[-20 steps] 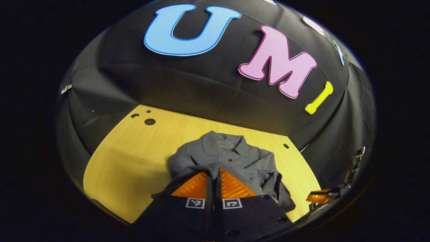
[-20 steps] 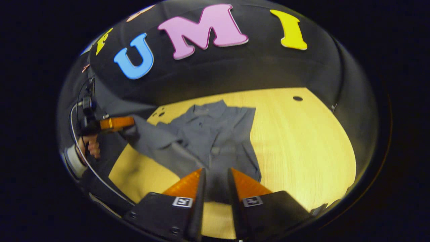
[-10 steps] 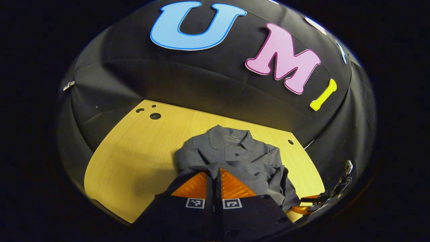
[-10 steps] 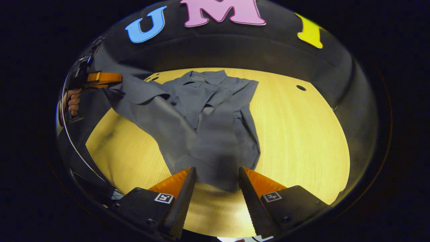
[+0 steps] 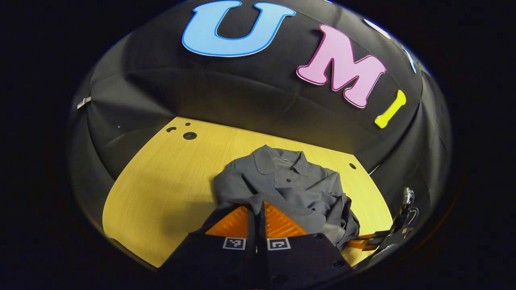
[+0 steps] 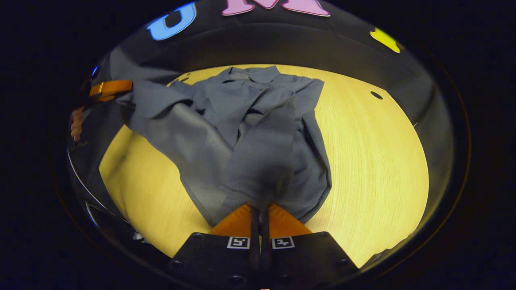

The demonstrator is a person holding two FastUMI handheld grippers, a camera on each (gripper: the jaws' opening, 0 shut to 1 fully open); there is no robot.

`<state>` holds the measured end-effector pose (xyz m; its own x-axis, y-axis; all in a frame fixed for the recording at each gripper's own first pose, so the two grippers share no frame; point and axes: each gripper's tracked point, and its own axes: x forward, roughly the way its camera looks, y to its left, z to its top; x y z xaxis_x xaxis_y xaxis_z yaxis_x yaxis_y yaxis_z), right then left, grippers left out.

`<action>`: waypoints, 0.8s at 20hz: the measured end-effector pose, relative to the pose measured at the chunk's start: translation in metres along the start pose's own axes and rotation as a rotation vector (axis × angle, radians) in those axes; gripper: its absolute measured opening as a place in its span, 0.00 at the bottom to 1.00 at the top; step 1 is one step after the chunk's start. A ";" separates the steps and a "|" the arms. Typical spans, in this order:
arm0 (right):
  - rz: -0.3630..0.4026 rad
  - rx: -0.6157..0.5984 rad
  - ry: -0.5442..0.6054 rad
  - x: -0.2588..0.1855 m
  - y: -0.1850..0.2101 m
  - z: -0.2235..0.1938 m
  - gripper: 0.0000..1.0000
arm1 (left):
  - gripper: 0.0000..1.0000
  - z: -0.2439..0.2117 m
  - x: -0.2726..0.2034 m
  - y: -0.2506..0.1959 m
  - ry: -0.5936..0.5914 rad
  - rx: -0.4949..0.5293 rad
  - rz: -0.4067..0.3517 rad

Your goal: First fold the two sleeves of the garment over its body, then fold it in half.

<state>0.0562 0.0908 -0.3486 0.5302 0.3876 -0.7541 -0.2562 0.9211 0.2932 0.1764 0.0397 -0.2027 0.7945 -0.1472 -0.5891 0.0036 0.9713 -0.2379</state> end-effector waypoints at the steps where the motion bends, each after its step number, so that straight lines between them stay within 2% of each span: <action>1: 0.002 0.028 -0.048 -0.009 -0.002 0.018 0.05 | 0.05 0.001 0.000 -0.001 0.000 0.000 -0.001; 5: -0.010 0.077 -0.237 -0.045 -0.015 0.090 0.05 | 0.05 0.012 -0.001 -0.011 -0.017 -0.001 -0.020; 6: -0.014 0.071 -0.262 -0.048 -0.017 0.102 0.05 | 0.02 0.016 0.000 -0.013 -0.024 0.002 -0.024; 7: -0.016 0.057 -0.271 -0.046 -0.020 0.112 0.05 | 0.05 0.020 0.002 -0.015 -0.030 0.003 -0.026; 16: -0.028 0.065 -0.385 -0.008 -0.029 0.206 0.05 | 0.05 0.066 0.040 -0.021 -0.084 0.006 -0.003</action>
<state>0.2261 0.0685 -0.2301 0.8037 0.3368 -0.4906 -0.1924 0.9272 0.3212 0.2482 0.0255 -0.1702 0.8428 -0.1345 -0.5211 0.0097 0.9719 -0.2352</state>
